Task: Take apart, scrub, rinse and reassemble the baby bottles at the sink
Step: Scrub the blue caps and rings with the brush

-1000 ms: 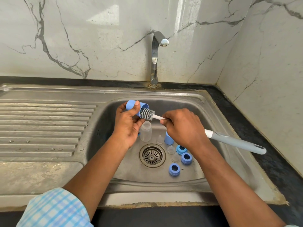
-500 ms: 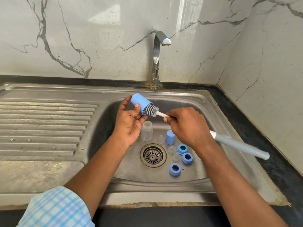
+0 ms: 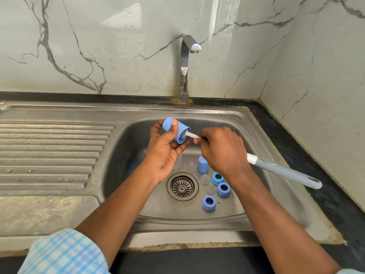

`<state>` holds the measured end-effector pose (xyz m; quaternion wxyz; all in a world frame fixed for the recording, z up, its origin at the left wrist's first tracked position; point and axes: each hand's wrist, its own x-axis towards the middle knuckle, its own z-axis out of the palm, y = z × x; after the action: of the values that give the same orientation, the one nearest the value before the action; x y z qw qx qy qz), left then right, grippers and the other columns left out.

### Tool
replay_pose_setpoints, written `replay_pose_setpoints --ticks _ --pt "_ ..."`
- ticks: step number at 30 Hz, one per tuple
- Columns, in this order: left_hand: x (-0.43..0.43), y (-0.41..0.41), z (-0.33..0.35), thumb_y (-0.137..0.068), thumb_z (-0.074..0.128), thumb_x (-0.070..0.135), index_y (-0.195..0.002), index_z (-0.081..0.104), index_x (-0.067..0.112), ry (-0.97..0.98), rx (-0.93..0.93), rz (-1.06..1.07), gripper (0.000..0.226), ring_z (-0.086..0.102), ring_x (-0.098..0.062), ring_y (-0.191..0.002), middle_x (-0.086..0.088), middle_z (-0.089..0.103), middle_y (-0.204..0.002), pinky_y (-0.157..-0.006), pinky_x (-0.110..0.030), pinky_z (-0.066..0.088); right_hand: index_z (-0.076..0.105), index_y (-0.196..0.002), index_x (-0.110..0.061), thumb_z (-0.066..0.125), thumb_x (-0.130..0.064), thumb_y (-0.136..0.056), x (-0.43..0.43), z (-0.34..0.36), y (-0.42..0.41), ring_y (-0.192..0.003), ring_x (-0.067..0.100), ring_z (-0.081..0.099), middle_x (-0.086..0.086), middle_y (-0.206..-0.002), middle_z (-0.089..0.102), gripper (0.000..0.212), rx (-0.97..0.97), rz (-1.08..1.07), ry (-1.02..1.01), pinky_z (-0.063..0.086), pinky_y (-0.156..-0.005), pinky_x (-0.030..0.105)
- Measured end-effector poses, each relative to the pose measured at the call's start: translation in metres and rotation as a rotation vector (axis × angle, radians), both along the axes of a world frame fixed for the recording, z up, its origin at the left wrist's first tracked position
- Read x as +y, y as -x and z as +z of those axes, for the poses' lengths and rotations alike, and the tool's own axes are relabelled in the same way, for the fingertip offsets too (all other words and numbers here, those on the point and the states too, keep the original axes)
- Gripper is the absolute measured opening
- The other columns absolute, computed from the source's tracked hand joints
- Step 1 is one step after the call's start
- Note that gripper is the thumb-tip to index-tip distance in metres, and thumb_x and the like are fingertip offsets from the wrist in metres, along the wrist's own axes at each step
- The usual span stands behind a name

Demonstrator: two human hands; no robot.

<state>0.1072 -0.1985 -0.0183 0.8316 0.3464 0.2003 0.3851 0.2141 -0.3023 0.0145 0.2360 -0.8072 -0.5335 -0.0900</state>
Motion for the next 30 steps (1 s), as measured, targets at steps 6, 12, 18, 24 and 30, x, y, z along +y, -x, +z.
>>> replay_pose_setpoints --ticks 6,12,18,24,30 --pt "0.023 0.009 0.002 -0.093 0.062 0.011 -0.131 0.046 0.014 0.047 0.086 0.167 0.041 0.072 -0.025 -0.086 -0.016 0.065 -0.109 -0.075 -0.044 0.062 0.072 -0.097 -0.023 0.058 -0.036 -0.097 -0.005 0.004 0.002 -0.075 0.024 0.061 0.000 -0.077 0.067 0.020 0.018 0.060 0.038 0.050 -0.068 0.037" --pt "0.010 0.005 -0.001 -0.085 0.064 0.010 -0.119 0.053 0.023 -0.011 0.012 0.002 0.038 0.072 -0.028 -0.092 -0.012 0.068 -0.109 -0.085 -0.042 0.059 0.070 -0.092 -0.023 0.057 -0.036 -0.097 -0.006 0.001 -0.004 -0.075 0.027 0.058 0.000 -0.074 0.063 0.018 0.088 0.030 0.054 0.046 -0.065 0.036" --pt "0.003 0.002 -0.001 -0.090 0.057 -0.001 -0.135 0.048 0.022 -0.091 -0.005 -0.062 0.051 0.070 -0.026 -0.100 -0.013 0.069 -0.110 -0.090 -0.036 0.058 0.067 -0.092 -0.017 0.049 -0.033 -0.102 -0.001 -0.005 -0.005 -0.071 0.028 0.058 0.003 -0.073 0.061 0.026 0.188 0.017 0.051 0.045 -0.062 0.036" --pt "0.024 0.007 -0.001 -0.091 0.064 0.009 -0.142 0.041 0.017 0.079 0.093 0.182 0.056 0.072 -0.027 -0.096 -0.018 0.068 -0.117 -0.082 -0.041 0.060 0.067 -0.080 -0.023 0.056 -0.037 -0.098 -0.007 0.000 -0.008 -0.060 0.020 0.054 -0.004 -0.061 0.056 0.025 0.173 0.068 0.109 0.037 -0.054 0.031" --pt "0.024 0.010 0.002 -0.094 0.063 0.019 -0.127 0.059 0.007 0.132 0.129 0.122 0.036 0.067 -0.027 -0.104 -0.020 0.064 -0.127 -0.077 -0.033 0.062 0.060 -0.073 -0.017 0.056 -0.036 -0.098 -0.008 0.000 -0.018 -0.053 0.017 0.046 -0.004 -0.053 0.047 0.031 0.161 0.094 -0.124 0.027 -0.050 0.030"
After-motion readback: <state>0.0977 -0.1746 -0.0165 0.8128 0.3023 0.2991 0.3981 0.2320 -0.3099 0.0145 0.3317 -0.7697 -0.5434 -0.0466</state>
